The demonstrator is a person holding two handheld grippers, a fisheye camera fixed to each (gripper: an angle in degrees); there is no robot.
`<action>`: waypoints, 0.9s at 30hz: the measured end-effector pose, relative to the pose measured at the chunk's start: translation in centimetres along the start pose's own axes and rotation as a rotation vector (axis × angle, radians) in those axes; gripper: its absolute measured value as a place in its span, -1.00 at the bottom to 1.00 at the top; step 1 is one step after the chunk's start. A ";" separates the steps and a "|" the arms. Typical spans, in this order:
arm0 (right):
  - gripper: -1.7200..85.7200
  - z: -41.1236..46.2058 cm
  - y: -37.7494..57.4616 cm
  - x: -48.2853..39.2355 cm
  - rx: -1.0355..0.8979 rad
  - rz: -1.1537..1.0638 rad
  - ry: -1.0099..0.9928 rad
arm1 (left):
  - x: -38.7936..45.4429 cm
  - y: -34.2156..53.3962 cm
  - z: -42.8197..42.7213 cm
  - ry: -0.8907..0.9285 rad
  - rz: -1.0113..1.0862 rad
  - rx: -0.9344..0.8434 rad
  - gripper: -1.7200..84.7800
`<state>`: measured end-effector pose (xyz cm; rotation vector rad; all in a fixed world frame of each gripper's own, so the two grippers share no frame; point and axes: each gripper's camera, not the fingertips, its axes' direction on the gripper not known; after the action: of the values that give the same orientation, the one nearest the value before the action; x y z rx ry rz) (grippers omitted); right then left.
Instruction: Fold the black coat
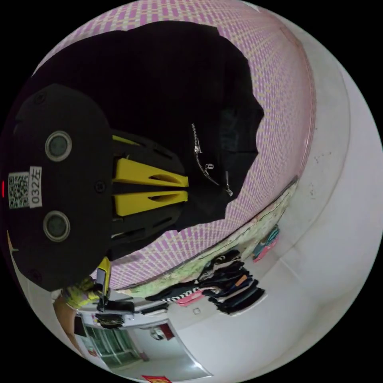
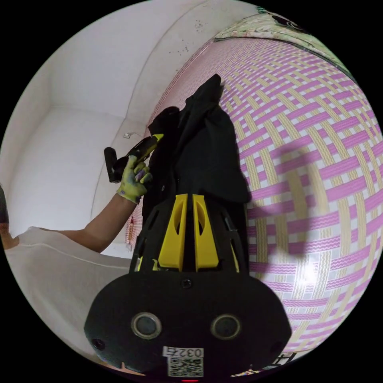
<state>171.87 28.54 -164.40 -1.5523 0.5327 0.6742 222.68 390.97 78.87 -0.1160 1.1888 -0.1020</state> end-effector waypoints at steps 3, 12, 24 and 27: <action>-0.93 1.2 -1.8 -1.0 -0.034 -0.016 -0.007 | 2.4 -1.4 3.7 -0.045 0.101 -0.091 -0.97; -0.91 1.8 -8.0 -4.4 -0.022 -0.095 0.011 | -2.4 -2.0 -0.9 0.170 0.052 -0.015 -0.95; -0.97 13.3 -26.2 -12.3 -0.139 -0.300 0.192 | -19.2 -5.2 -5.1 -0.280 -0.229 -0.060 -0.98; -0.98 14.3 -28.6 -9.1 -0.208 -0.202 0.331 | -20.0 -5.9 -3.5 -0.287 -0.195 -0.073 -0.98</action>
<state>183.51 44.94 -137.90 -1.9007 0.5535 0.3254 211.93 387.79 96.81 -0.3008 0.8929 -0.2065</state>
